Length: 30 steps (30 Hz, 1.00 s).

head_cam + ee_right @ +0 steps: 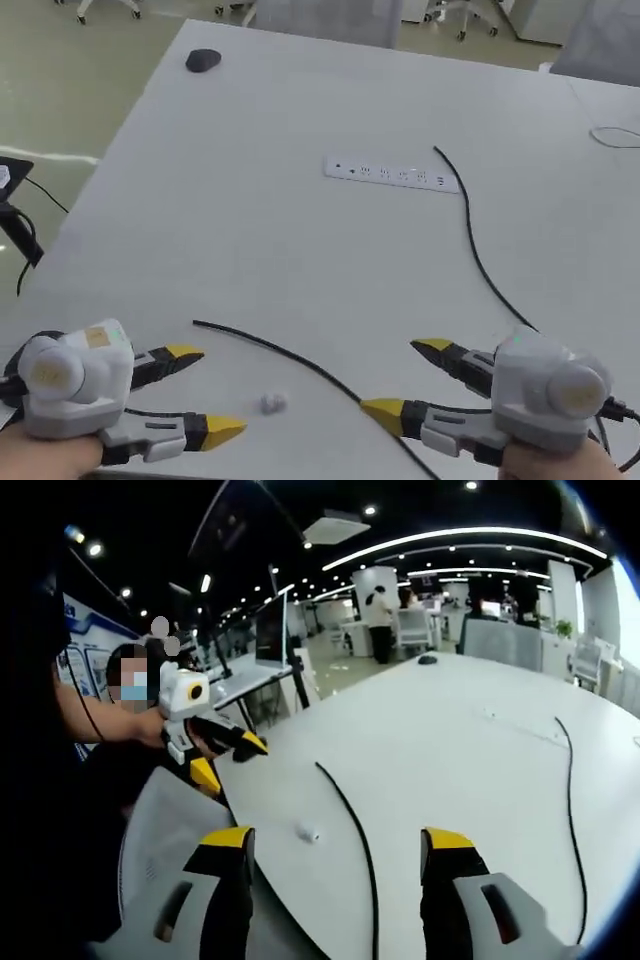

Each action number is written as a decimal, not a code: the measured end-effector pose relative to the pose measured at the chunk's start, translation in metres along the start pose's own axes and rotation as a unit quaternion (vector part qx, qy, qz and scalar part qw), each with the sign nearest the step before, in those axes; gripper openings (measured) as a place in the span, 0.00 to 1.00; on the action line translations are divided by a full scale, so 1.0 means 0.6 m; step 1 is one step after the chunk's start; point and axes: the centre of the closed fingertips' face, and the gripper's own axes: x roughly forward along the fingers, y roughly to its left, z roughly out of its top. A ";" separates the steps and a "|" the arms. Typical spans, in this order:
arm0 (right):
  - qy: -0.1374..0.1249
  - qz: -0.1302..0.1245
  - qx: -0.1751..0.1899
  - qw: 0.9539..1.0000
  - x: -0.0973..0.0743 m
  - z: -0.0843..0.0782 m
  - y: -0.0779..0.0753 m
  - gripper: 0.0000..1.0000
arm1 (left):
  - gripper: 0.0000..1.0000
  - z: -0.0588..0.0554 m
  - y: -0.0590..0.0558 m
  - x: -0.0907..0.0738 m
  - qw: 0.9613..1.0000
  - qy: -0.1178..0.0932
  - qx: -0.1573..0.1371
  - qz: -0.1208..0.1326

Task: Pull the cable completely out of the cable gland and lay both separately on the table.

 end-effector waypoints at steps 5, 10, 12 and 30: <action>0.004 -0.009 0.012 1.000 -0.016 -0.024 0.000 0.70 | 0.73 0.003 -0.002 -0.019 1.000 -0.009 0.003 0.010; 0.016 -0.011 0.023 1.000 -0.025 -0.047 0.005 0.76 | 0.79 -0.005 -0.009 -0.024 1.000 -0.001 0.010 0.010; 0.021 -0.009 0.028 0.999 -0.028 -0.052 0.010 0.77 | 0.81 -0.008 -0.008 -0.026 1.000 0.003 0.012 0.012; 0.042 -0.001 0.037 0.998 -0.034 -0.076 0.023 0.99 | 0.97 -0.029 0.003 -0.048 0.999 0.021 0.007 0.028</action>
